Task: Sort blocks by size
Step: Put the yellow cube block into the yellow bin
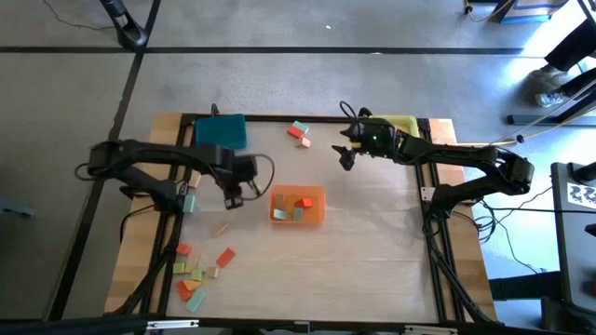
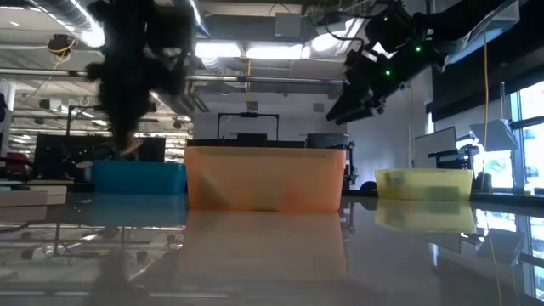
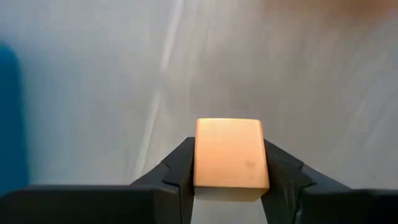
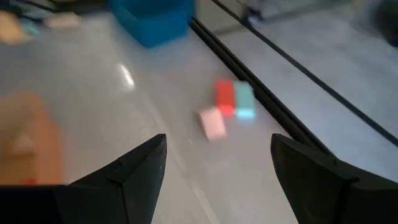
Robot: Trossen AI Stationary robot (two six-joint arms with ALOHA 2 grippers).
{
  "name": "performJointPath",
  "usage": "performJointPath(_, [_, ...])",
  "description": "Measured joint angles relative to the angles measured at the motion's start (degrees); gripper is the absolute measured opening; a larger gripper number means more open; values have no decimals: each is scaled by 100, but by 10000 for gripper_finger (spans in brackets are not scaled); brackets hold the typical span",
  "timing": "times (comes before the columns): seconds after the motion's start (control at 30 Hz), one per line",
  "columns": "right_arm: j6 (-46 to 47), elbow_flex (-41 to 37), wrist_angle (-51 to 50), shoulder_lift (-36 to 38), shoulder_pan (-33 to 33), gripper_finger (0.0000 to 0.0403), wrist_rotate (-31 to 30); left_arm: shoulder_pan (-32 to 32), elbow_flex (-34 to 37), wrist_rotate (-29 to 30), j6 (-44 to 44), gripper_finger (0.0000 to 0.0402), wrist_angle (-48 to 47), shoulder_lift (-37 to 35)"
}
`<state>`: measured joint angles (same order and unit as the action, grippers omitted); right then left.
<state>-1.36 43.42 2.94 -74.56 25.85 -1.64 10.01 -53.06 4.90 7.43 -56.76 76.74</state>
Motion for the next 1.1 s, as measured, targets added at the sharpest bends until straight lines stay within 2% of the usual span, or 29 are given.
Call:
performJointPath(0.13, [-110, -2, 732, 0, 0, 285, 931, 241, -24, 7, -554, 118, 1135, -517])
performJointPath(0.23, [175, -2, 1228, -39, 0, 285, 1622, 316, -26, 19, -997, 119, 2009, -720])
performJointPath(0.5, [1923, -2, 2463, -724, 0, 285, 2922, 322, -3, 9, -2834, 120, 4315, -677])
performJointPath(0.63, [3243, -2, 3293, -1180, 0, 285, 3143, 322, 9, 41, -4007, 120, 5064, -486])
performJointPath(0.77, [3978, 17, 3963, -1531, -74, 285, 3167, 322, 7, 47, -4675, 120, 5594, -280])
performJointPath(0.97, [4084, 286, 4066, -1793, -261, 285, 2921, 339, 9, 80, -4783, 120, 5770, 23])
performJointPath(1.1, [4009, 550, 4046, -1897, -443, 285, 2772, 366, 9, 385, -4680, 120, 5815, 235])
